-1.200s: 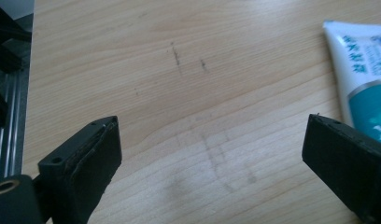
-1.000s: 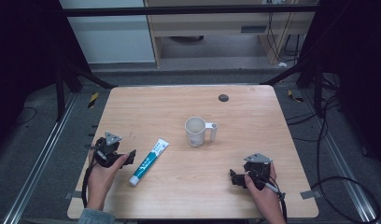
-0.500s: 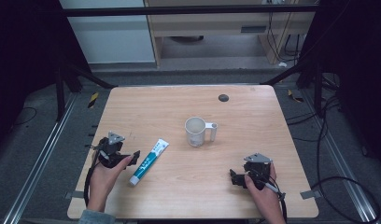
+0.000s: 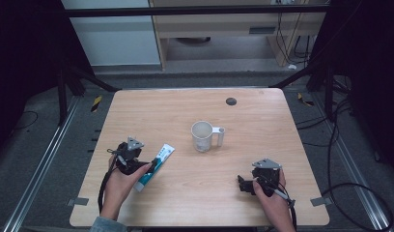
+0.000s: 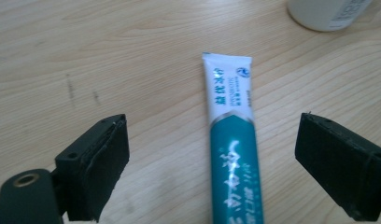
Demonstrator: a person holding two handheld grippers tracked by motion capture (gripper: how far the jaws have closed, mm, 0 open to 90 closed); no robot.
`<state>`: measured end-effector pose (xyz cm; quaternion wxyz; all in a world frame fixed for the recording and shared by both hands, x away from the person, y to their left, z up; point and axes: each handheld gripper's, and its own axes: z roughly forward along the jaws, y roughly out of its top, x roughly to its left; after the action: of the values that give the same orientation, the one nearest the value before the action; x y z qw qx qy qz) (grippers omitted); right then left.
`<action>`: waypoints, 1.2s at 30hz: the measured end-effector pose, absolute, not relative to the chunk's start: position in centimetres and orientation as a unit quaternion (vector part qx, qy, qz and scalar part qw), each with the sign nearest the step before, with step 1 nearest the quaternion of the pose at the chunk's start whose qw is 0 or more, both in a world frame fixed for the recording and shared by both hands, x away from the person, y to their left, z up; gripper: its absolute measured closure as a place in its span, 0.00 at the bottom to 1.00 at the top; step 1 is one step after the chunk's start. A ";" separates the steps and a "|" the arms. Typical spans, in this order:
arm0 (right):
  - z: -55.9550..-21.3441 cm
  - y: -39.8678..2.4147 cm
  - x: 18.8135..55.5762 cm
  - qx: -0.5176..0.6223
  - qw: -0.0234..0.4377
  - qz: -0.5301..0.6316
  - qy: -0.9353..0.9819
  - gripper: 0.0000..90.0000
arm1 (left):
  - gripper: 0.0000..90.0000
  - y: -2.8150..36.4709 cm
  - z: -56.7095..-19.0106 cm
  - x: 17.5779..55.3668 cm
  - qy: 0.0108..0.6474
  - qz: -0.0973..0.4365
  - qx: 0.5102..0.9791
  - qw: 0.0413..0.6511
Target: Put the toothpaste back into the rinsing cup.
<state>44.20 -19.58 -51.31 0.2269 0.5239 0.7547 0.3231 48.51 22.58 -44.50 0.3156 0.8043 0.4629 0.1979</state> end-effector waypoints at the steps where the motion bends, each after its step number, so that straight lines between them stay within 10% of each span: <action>1: -51.3 -19.6 44.2 0.524 0.227 0.323 0.755 0.00 | 0.10 22.3 -44.4 48.6 0.462 0.193 0.805 0.317; 36: -51.3 -19.6 44.2 0.524 0.225 0.324 0.755 0.00 | 0.15 19.3 -43.9 53.4 0.431 0.142 0.862 0.226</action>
<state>44.19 -19.59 -51.28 0.2253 0.5243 0.7546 0.3238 53.43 19.28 -43.85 0.2257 0.8622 0.4306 0.1423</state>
